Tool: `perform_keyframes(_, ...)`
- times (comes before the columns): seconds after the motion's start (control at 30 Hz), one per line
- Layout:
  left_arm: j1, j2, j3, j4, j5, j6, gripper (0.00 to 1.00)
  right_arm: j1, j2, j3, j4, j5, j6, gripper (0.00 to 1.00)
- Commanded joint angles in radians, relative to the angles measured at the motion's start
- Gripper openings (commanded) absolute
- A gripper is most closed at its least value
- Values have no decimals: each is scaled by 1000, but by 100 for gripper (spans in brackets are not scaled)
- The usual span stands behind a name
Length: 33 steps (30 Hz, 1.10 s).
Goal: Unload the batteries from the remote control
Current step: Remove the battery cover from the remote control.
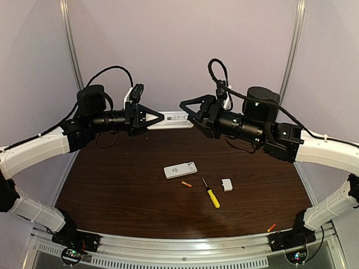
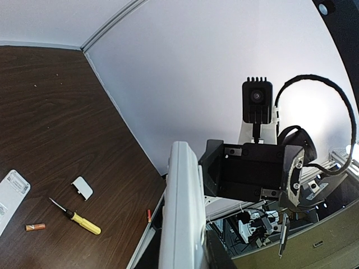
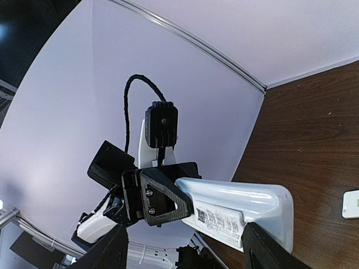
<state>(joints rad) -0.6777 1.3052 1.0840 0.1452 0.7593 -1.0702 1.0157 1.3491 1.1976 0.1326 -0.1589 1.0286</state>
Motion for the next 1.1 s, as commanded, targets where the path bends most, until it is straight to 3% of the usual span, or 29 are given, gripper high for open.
perform_keyframes(0.0, -79, -22, 24, 234, 229, 2, 0, 24, 84, -36, 4, -181, 32, 71)
perform_keyframes(1.07, -88, -29, -40, 218, 201, 10, 0, -3, 114, -52, 86, -384, 33, 70)
